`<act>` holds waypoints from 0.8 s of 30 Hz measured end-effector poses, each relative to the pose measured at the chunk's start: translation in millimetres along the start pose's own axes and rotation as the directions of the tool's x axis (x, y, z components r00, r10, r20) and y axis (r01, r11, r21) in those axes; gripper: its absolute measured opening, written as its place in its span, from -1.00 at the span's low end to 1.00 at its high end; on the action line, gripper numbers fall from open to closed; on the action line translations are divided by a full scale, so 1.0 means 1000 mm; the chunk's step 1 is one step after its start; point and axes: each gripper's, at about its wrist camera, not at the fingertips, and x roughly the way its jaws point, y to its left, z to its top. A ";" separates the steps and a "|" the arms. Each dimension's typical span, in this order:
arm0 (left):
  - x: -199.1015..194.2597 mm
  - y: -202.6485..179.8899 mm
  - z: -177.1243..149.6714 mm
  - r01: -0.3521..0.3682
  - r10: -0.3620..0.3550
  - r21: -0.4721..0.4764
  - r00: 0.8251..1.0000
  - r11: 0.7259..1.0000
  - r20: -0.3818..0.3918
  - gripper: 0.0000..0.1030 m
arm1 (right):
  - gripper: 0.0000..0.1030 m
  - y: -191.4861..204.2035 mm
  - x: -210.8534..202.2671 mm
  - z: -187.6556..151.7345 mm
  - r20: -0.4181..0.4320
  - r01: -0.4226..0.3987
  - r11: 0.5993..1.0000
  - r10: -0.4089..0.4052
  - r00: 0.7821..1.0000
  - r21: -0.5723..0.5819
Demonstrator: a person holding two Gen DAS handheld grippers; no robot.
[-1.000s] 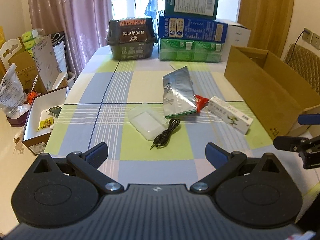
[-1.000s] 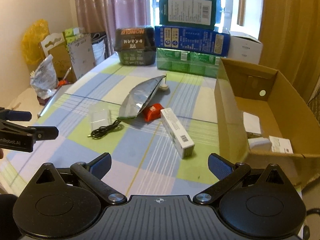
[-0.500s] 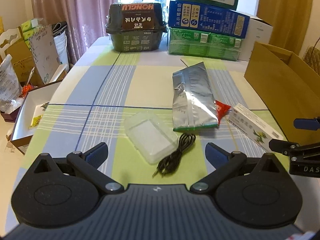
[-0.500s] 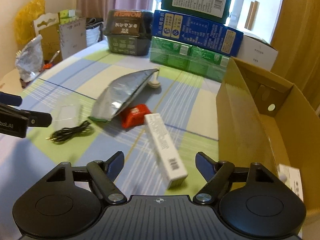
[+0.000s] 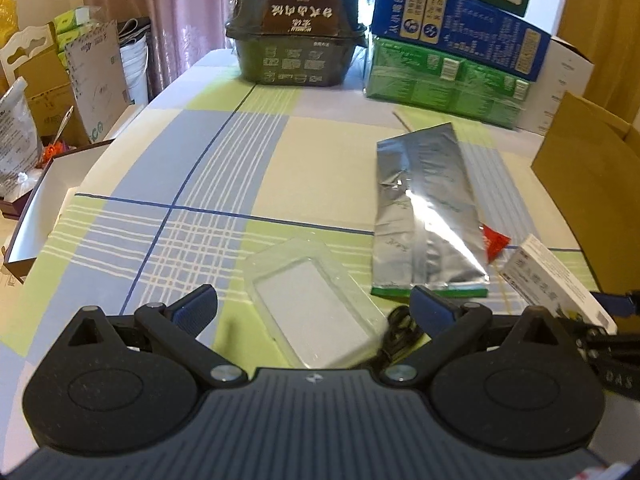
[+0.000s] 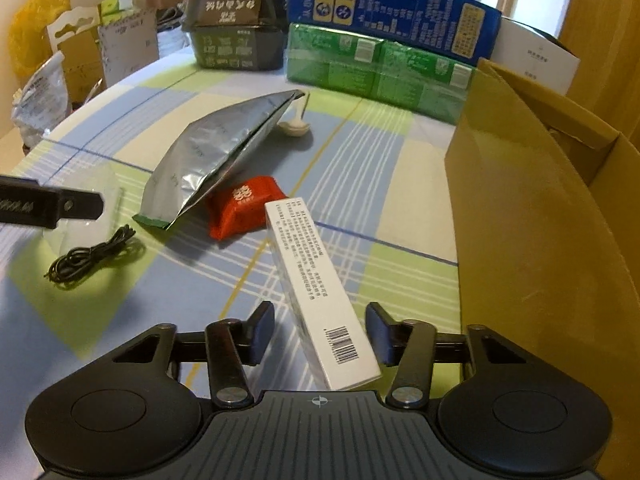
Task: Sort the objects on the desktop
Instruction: 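Grasp the slim white box with the right gripper while the left grasps the clear plastic container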
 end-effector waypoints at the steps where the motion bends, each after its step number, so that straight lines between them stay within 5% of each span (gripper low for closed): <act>1: 0.003 0.001 0.000 -0.001 0.001 -0.001 1.000 1.000 -0.006 0.90 | -0.22 0.001 0.000 0.000 -0.003 -0.002 1.000 0.002 1.000 0.000; 3: 0.011 0.000 0.001 -0.009 0.009 0.008 1.000 1.000 -0.023 0.83 | -0.47 0.004 0.001 0.001 -0.007 -0.008 1.000 0.008 1.000 -0.001; 7: 0.020 0.000 -0.001 -0.027 0.029 0.035 0.998 0.999 -0.057 0.69 | -0.55 0.009 0.000 0.001 -0.008 -0.013 1.000 0.013 1.000 0.005; 12: 0.015 0.004 -0.007 -0.045 0.050 0.055 0.995 0.997 -0.087 0.00 | -0.55 0.011 -0.007 -0.005 -0.015 -0.039 0.999 0.039 0.999 0.028; 16: 0.003 0.007 -0.015 -0.014 0.025 0.099 0.993 0.995 -0.116 -0.01 | -0.55 0.005 -0.017 -0.011 -0.031 -0.120 0.984 0.125 0.992 0.130; 24: -0.055 -0.003 -0.036 0.069 -0.048 0.217 0.994 0.974 -0.101 -0.01 | -0.55 0.002 -0.044 -0.042 -0.045 -0.293 0.887 0.330 0.943 0.357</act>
